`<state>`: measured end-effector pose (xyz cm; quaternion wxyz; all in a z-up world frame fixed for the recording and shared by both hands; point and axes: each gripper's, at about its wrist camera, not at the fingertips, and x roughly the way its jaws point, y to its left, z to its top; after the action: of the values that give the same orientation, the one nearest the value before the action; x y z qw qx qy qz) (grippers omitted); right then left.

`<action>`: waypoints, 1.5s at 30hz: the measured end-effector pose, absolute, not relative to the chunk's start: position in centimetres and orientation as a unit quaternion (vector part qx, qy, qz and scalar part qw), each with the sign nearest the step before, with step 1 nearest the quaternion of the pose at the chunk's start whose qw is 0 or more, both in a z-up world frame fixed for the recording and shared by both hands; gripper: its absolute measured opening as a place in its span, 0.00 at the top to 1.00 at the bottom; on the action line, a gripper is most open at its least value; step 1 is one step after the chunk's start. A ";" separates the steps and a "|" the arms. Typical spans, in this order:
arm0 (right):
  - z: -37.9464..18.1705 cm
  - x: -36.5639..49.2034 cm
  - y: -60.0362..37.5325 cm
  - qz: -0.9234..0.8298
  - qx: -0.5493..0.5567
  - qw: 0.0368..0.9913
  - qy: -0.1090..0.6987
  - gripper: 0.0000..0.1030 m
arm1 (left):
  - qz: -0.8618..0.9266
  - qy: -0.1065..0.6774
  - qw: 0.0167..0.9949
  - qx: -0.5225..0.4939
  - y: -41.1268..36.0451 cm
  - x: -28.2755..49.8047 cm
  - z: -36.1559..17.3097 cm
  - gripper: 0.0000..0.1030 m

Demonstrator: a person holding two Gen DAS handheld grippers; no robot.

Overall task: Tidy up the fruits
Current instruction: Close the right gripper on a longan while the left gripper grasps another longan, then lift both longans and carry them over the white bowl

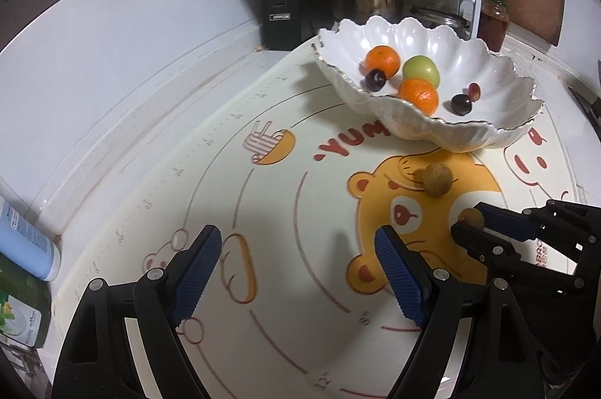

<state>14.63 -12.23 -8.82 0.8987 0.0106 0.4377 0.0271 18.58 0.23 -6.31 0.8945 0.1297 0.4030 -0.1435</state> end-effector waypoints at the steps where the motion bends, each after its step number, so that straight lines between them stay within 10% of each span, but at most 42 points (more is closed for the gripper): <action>1: -8.6 14.6 -12.7 0.020 0.013 0.900 0.435 0.78 | -0.146 0.403 0.894 0.130 0.0 18.6 -6.3 0.18; 19: -7.6 14.1 -20.6 -0.060 0.060 0.901 0.426 0.78 | -0.230 0.411 0.871 0.139 -8.2 20.0 -7.7 0.35; 30: -8.3 14.3 -22.1 -0.066 0.074 0.897 0.430 0.78 | -0.254 0.425 0.856 0.151 -10.4 20.7 -9.3 0.74; 45: -7.6 13.9 -22.3 -0.064 0.078 0.901 0.423 0.78 | -0.242 0.418 0.863 0.151 -10.0 20.0 -8.3 0.75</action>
<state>13.87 -22.27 -7.61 0.9005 0.0783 0.4229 -0.0638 20.01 -10.03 -8.28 0.8627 0.1513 0.4176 -0.2419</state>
